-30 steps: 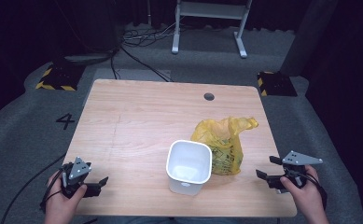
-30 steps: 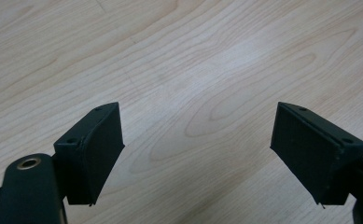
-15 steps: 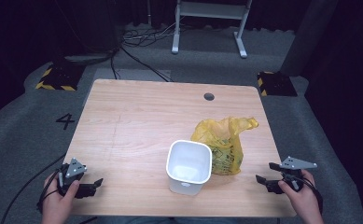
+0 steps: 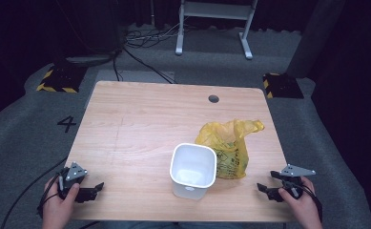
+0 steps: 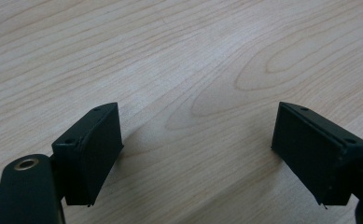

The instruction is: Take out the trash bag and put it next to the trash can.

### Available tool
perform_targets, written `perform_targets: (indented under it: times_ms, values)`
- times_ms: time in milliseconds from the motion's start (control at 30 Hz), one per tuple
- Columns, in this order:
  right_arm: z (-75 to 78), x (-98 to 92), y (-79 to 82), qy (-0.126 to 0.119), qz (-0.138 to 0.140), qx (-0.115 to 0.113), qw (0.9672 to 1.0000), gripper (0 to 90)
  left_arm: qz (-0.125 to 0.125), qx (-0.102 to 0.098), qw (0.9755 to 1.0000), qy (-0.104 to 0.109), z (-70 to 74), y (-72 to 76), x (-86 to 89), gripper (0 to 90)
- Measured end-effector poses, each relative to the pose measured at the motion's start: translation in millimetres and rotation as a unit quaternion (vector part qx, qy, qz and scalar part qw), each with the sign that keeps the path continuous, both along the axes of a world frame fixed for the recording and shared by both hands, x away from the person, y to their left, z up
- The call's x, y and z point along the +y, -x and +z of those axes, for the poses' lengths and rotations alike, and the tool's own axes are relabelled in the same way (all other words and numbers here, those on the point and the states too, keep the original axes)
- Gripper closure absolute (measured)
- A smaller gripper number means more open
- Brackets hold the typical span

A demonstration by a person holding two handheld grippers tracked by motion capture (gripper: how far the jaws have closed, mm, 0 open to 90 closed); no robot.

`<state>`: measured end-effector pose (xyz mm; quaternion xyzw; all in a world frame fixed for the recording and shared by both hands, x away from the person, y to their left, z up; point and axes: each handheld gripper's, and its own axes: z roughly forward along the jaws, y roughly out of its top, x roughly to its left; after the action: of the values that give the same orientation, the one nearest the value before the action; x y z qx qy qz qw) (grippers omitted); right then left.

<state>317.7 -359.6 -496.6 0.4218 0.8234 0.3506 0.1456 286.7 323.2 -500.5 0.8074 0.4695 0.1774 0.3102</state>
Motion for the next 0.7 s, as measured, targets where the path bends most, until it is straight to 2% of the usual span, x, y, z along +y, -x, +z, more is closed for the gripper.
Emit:
perform_targets:
  times_ms: [133,233,267,700]
  values:
    - [-3.5,2.6,1.2,0.006,-0.001,-0.006,1.0,15.8,-0.003,-0.022,0.9995,0.021,-6.1,-0.7,2.1,13.2]
    - [-6.0,4.1,2.8,0.005,-0.007,-0.017,0.9998,15.3,-0.003,-0.022,0.9995,0.021,-6.2,-0.8,2.1,12.4]
    - [-7.9,5.2,3.9,0.012,-0.01,-0.029,0.9994,14.8,-0.003,-0.022,0.9995,0.021,-6.3,-0.8,2.1,12.3]
    - [-8.4,7.4,5.1,0.017,-0.015,-0.033,0.9992,13.7,-0.004,-0.023,0.9996,0.017,-6.2,-1.5,2.3,11.8]
